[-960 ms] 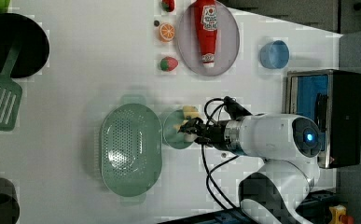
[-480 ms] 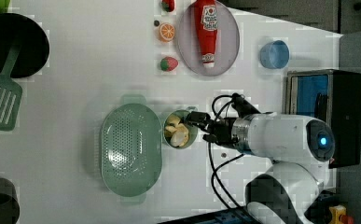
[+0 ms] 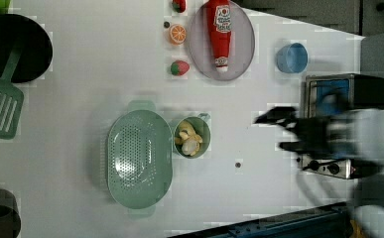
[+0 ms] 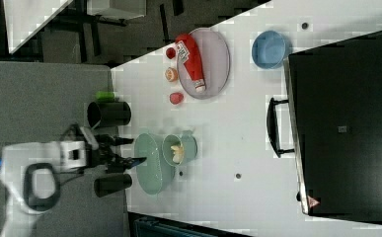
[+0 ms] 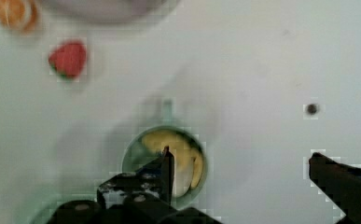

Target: Pick Banana and place it in mug.

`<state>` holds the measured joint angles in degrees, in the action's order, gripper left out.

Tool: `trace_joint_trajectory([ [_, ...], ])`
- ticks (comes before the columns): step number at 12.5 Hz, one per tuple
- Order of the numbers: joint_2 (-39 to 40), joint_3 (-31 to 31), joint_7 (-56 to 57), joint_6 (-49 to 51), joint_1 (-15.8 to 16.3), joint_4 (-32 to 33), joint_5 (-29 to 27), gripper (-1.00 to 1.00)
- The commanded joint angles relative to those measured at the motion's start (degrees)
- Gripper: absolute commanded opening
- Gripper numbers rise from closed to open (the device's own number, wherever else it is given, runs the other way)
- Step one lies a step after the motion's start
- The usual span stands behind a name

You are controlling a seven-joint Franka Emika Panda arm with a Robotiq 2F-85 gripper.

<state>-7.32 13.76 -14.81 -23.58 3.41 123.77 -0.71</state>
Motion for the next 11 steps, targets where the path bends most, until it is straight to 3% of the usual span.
trace_joint_trajectory([
  [1, -4.3, -9.5, 1.7, 7.0, -2.8, -7.0, 0.9, 1.0],
  [5, -8.6, -16.9, 3.7, 16.7, -2.8, -11.8, 1.2, 1.0],
  [11, -7.8, -18.0, 5.5, 19.9, -2.8, -13.1, 1.3, 1.0],
])
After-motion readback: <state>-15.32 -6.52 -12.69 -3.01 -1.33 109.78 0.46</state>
